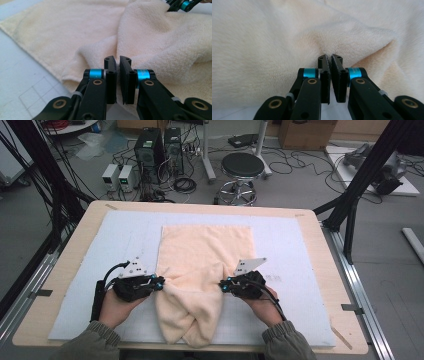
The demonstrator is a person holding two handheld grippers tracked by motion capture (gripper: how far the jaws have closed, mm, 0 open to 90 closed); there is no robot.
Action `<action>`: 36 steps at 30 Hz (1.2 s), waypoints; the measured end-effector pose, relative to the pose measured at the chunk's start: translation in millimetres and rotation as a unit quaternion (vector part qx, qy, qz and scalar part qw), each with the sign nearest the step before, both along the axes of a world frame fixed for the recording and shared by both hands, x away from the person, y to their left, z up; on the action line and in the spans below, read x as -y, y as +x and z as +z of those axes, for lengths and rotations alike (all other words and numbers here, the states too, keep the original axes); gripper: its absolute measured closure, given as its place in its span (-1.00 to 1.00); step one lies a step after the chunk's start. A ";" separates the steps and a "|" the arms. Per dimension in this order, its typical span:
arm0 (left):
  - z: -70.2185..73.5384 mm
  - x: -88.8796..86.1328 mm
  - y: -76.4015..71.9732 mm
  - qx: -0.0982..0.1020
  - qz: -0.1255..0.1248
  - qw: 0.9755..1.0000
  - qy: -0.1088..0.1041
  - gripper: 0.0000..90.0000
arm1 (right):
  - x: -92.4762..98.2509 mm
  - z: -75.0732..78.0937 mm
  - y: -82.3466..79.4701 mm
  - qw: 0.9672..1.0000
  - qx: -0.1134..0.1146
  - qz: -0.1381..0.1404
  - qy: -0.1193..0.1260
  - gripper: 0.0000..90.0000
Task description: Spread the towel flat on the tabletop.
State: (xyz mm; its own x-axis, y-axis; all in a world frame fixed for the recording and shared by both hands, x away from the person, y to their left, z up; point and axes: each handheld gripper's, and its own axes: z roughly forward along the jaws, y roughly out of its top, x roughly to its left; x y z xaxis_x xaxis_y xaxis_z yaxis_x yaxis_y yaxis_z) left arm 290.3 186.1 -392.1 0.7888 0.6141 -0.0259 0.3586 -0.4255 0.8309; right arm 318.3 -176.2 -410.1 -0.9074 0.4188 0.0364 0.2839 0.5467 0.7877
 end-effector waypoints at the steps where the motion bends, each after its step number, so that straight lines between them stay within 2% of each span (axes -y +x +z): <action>1: 3.8 1.8 -1.2 0.002 -0.003 1.000 -0.007 0.87 | 3.4 4.9 -3.8 1.000 0.004 0.000 0.002 0.92; 4: 19.9 8.5 -4.6 0.017 -0.015 1.000 -0.019 0.87 | 18.4 27.8 -20.3 1.000 0.020 0.000 0.015 0.92; 7: 36.3 15.6 -8.9 0.034 -0.028 0.999 -0.028 0.87 | 33.4 56.2 -37.8 0.999 0.047 -0.001 0.025 0.92; 10: 48.4 18.5 -10.0 0.051 -0.033 0.998 -0.017 0.87 | 39.2 80.2 -49.7 0.997 0.067 -0.001 0.038 0.92; 12: 48.1 16.3 -4.7 0.048 -0.024 0.998 -0.012 0.87 | 34.3 87.4 -49.1 0.997 0.073 0.007 0.035 0.92; 15: 33.9 9.6 8.8 0.034 0.004 0.999 0.013 0.86 | 17.0 79.8 -34.1 0.998 0.057 0.012 0.017 0.91; 16: 27.1 6.1 14.6 0.024 0.015 0.999 0.020 0.87 | 10.1 73.4 -25.2 0.999 0.051 0.011 0.010 0.91; 17: 20.1 3.7 21.3 0.018 0.029 0.999 0.030 0.86 | 3.7 65.9 -15.0 0.999 0.039 0.006 0.007 0.91; 20: 2.7 -4.2 42.7 -0.007 0.064 0.997 0.042 0.86 | -15.6 36.9 21.3 1.000 -0.004 -0.008 -0.008 0.91; 21: -1.9 -5.6 49.5 -0.018 0.074 0.996 0.039 0.86 | -20.8 27.2 33.0 1.000 -0.022 -0.009 -0.004 0.91; 23: -8.0 -7.6 60.5 -0.033 0.081 0.996 0.030 0.86 | -29.7 12.6 48.8 0.999 -0.040 -0.021 -0.012 0.90; 24: -9.4 -7.8 62.6 -0.036 0.085 0.995 0.025 0.85 | -34.2 3.4 58.5 0.998 -0.053 -0.028 -0.017 0.90; 26: -9.2 -8.9 63.0 -0.039 0.084 0.996 0.016 0.75 | -37.3 -7.8 69.6 0.997 -0.066 -0.037 -0.028 0.88; 29: -0.1 -11.0 52.7 -0.026 0.072 0.997 0.005 0.48 | -32.0 -10.0 73.8 0.997 -0.068 -0.043 -0.012 0.75; 31: 6.0 -11.3 43.1 -0.019 0.061 0.998 -0.003 0.37 | -24.4 0.2 67.3 0.997 -0.051 -0.055 -0.006 0.61; 33: 9.8 -10.2 33.2 -0.013 0.048 0.999 -0.003 0.28 | -14.1 11.3 58.5 0.998 -0.034 -0.055 0.012 0.57; 36: 8.5 -5.8 16.4 -0.009 0.020 1.000 -0.008 0.19 | 1.5 20.7 41.3 0.998 -0.016 -0.052 0.023 0.57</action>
State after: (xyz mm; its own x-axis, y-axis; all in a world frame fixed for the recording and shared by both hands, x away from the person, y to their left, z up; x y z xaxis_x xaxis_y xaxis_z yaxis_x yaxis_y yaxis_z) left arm 306.7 191.8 -383.6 0.7634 0.6440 -0.0495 0.3893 -0.3976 0.8309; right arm 359.6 -177.7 -389.4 -0.8572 0.5080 0.0847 0.3620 0.4772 0.8008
